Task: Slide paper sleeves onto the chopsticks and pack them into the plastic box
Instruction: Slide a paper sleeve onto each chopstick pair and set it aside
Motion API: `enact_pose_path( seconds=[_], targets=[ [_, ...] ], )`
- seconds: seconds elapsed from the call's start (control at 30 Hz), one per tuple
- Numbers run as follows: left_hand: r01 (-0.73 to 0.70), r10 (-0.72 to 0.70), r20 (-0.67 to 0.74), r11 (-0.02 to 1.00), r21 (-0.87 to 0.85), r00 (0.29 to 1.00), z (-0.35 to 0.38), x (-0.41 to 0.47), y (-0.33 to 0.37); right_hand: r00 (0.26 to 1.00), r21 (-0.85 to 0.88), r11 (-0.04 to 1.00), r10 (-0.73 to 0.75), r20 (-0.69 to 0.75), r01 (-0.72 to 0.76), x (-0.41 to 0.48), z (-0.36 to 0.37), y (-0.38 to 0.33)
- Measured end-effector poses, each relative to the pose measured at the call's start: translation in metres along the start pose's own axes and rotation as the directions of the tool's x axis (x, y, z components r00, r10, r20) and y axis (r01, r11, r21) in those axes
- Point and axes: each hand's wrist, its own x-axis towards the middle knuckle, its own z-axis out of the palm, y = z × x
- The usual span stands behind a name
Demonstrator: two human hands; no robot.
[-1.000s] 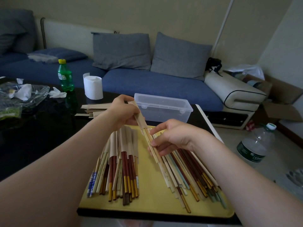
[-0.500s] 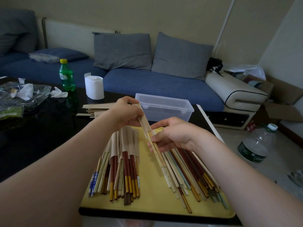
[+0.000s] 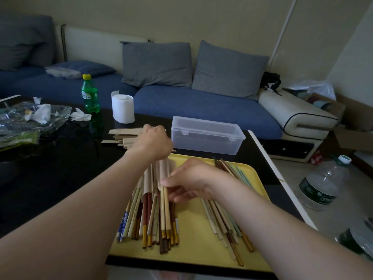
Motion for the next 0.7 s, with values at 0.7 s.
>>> enact_pose_path(
  seconds=[0.7],
  targets=[
    [0.090, -0.073, -0.084, 0.972, 0.216, 0.994, 0.006, 0.025, -0.036, 0.976, -0.153, 0.983, -0.128, -0.176, 0.102, 0.030, 0.027, -0.023]
  ],
)
